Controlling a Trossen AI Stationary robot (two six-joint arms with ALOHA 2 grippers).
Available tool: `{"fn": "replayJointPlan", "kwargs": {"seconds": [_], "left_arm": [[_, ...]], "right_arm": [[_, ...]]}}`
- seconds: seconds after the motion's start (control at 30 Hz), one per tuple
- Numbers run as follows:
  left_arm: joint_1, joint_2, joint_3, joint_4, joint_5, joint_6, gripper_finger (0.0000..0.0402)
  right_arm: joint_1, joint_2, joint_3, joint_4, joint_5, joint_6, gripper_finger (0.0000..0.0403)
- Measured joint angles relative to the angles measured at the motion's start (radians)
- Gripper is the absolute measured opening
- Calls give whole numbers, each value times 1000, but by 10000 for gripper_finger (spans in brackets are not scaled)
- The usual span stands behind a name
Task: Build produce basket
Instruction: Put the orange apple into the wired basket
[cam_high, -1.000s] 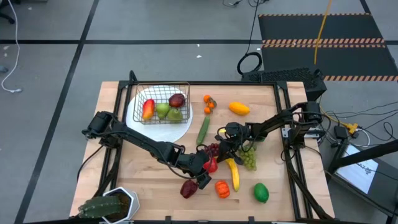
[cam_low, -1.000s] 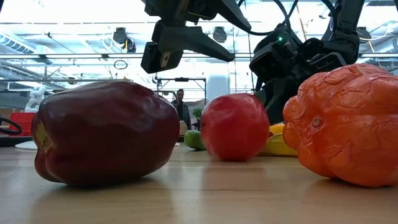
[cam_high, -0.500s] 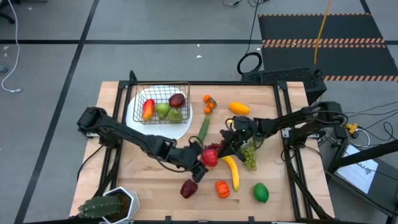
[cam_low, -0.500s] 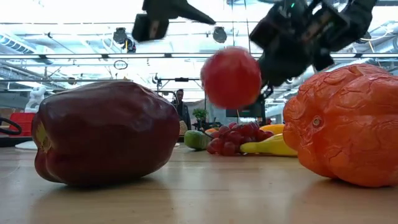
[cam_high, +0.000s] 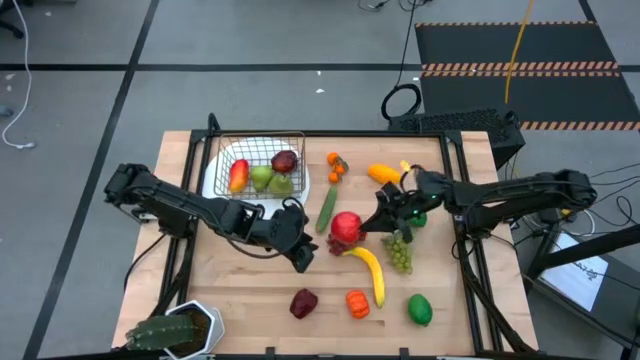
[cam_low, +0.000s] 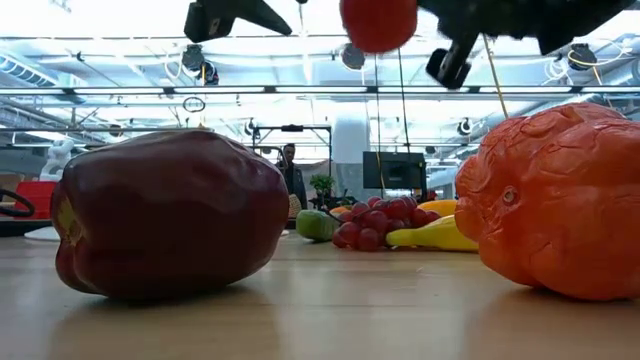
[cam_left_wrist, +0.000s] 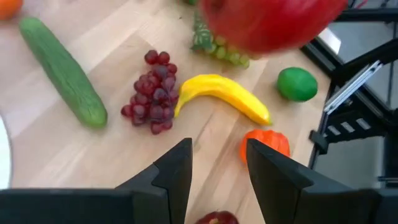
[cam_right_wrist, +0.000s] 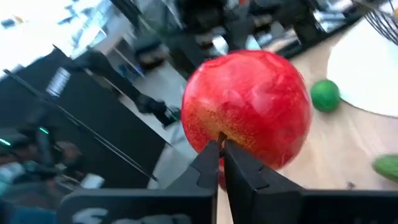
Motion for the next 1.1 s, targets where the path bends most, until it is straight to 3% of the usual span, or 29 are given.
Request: {"fn": "replayJointPlan", "kwargs": {"seconds": [0.3,0.47,0.67,0.9,1.0,1.1], "left_arm": [[14,-42,-1,63,5,73,152],[19,-80,0,157,2,233,163],[45,-132,0,233,-23,375,251],[50,-172,1,239,-53,471,383],[52,-188,1,233,-57,472,396],[56,-203,1,236,-59,468,384]], "right_arm": [[0,-119,0,3,75,246,6],[19,-144,0,67,101,374,7],[81,-133,0,181,172,420,8],[145,-86,0,303,406,559,8],[151,-74,0,367,524,577,8],[144,-73,0,428,613,555,8]]}}
